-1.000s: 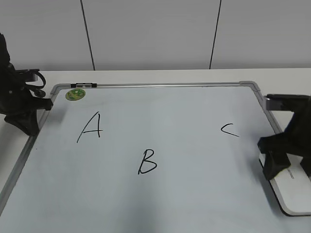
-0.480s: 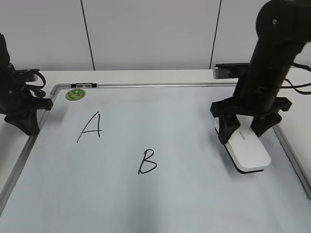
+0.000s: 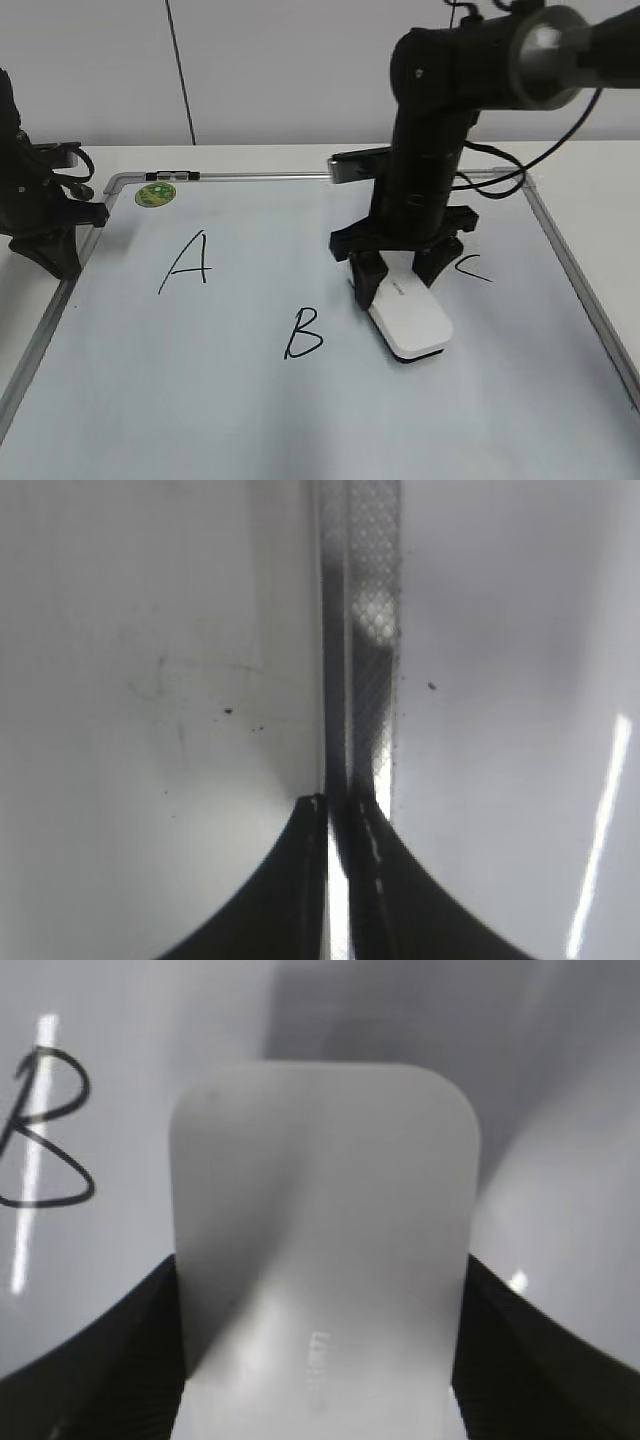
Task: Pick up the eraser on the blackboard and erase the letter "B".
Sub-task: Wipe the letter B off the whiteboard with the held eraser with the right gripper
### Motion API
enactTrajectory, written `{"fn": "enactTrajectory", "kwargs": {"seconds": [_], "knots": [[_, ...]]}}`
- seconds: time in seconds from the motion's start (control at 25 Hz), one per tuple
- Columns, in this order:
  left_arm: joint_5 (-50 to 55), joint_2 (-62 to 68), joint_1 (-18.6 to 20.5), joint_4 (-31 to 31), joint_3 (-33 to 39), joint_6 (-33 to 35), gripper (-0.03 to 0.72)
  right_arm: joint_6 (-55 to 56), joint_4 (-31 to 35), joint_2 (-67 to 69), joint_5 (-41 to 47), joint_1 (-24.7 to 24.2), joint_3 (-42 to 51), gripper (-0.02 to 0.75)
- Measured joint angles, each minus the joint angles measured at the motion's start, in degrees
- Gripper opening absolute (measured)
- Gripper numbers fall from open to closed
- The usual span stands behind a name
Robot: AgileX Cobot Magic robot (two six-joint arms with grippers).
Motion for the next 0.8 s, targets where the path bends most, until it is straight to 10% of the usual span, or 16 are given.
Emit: {"fn": "enactTrajectory", "kwargs": {"seconds": [0.8], "knots": [[0.0, 0.0, 0.1, -0.5, 0.0, 0.0, 0.023, 1.0, -1.0, 9.1, 0.6, 5.8, -10.3, 0.521]]}}
